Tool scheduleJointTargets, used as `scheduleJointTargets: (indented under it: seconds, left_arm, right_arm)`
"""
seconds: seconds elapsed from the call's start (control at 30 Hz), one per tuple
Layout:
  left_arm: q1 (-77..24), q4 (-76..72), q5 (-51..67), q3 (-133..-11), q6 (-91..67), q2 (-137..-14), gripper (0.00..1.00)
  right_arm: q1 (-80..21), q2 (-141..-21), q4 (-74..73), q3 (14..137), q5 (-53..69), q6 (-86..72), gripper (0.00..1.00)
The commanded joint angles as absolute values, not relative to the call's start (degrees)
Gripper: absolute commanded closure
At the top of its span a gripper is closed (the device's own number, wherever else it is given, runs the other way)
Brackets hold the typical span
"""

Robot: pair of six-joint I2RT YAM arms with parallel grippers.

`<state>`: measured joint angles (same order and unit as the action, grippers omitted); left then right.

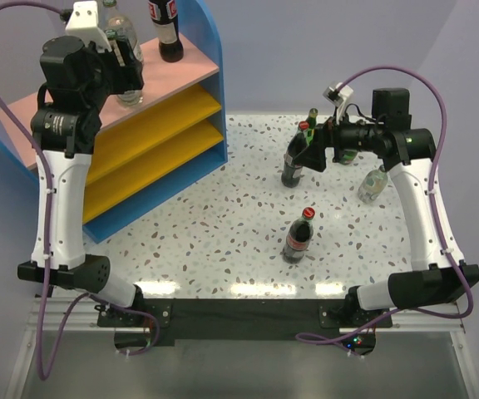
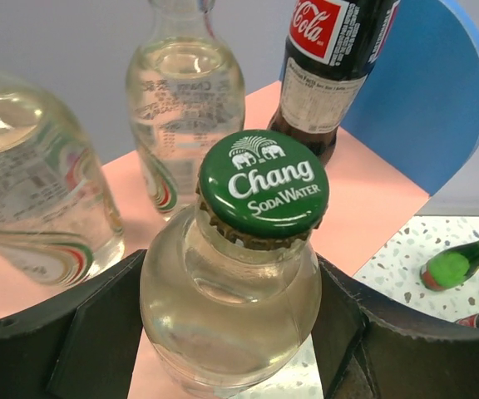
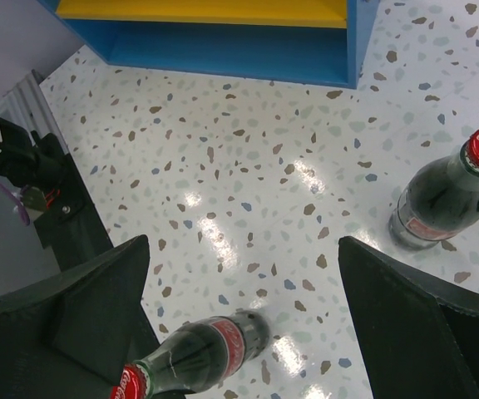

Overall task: Place and organize the beverage onto the shelf
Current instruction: Move the drink to the shelf.

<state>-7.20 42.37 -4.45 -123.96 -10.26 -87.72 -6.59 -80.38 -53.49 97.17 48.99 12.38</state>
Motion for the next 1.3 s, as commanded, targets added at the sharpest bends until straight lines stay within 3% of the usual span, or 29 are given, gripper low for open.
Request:
scheduleJointTargets:
  seconds: [0.0, 0.27, 0.9, 1.27]
  left_arm:
    - [-7.4, 36.4, -8.7, -124.3, -7.6, -82.4, 0.62]
    - [-5.1, 36.6, -11.8, -122.3, -7.7, -80.4, 0.62]
    - [-0.9, 34.5, -5.8, -121.8, -10.1, -82.2, 0.56]
    - [-0.2, 33.0, -4.7, -121.6, -11.1, -83.9, 0.4]
  right_arm:
    - [-6.6, -79.6, -51.8, 97.1, 49.6, 11.4, 0.01]
    - [-6.6, -79.0, -51.9, 96.8, 49.7, 11.6, 0.01]
    - [-6.6, -78.9, -51.7, 96.8, 49.5, 11.4, 0.01]
    - [-6.6, -78.8, -51.8, 97.2, 49.3, 11.2, 0.01]
